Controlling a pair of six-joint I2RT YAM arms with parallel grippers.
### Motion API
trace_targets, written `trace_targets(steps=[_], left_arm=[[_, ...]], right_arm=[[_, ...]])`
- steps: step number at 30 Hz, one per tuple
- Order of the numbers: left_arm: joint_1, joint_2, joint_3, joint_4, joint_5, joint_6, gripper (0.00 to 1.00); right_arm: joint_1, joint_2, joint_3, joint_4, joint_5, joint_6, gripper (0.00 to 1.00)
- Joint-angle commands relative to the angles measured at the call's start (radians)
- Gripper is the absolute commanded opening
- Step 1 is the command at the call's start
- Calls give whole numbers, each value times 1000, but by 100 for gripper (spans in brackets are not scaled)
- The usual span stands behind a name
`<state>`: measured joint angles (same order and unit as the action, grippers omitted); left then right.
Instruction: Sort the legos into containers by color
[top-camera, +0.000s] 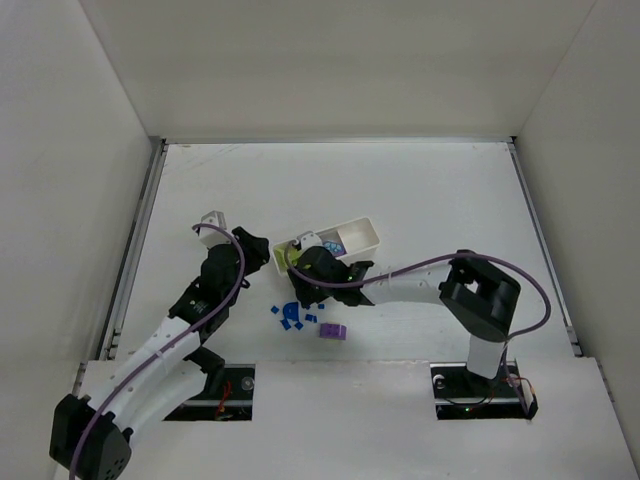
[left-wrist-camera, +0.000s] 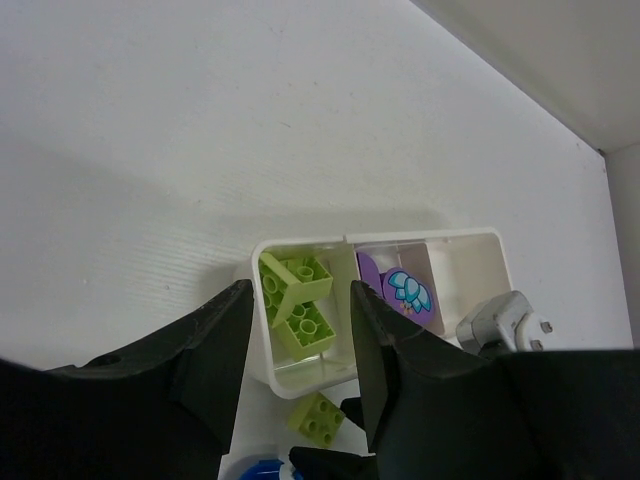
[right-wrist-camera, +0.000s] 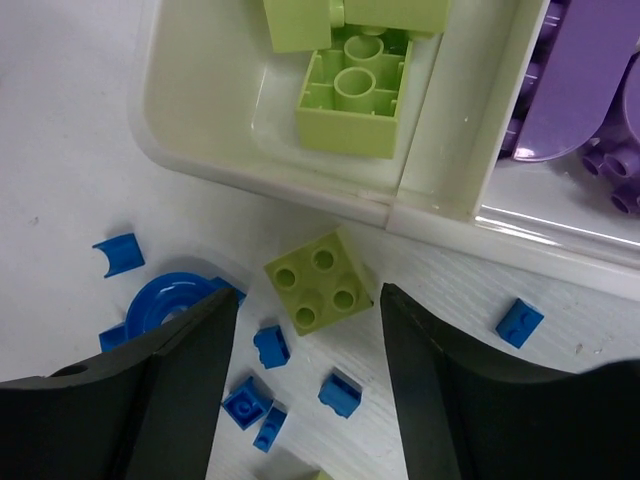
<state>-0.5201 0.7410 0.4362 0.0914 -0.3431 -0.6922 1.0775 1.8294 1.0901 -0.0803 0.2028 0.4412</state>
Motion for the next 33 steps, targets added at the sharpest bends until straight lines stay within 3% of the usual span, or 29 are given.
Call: trace_targets(steps=[1, 4, 10, 14, 22, 29, 33], left_arm=[[16, -17, -11, 13, 41, -10, 41], [19, -18, -14, 13, 49, -12, 41], [15, -38, -22, -2, 55, -10, 41], [-1, -42, -24, -25, 55, -6, 41], [-65, -89, -39, -73, 49, 10, 40], [-113, -149, -73, -128, 46, -12, 37], [-160, -175, -96, -140, 42, -24, 36]], right_arm=[[28, 33, 54, -42, 82, -7, 63], [35, 47, 59, -44, 110, -4, 60], [45, 10, 31, -36, 135, 7, 35], [63, -91, -9, -27, 153, 7, 33], [69, -245, -26, -21, 161, -9, 33], [-23, -102, 96, 56, 150, -44, 34], [-60, -73, 126, 97, 164, -29, 58]])
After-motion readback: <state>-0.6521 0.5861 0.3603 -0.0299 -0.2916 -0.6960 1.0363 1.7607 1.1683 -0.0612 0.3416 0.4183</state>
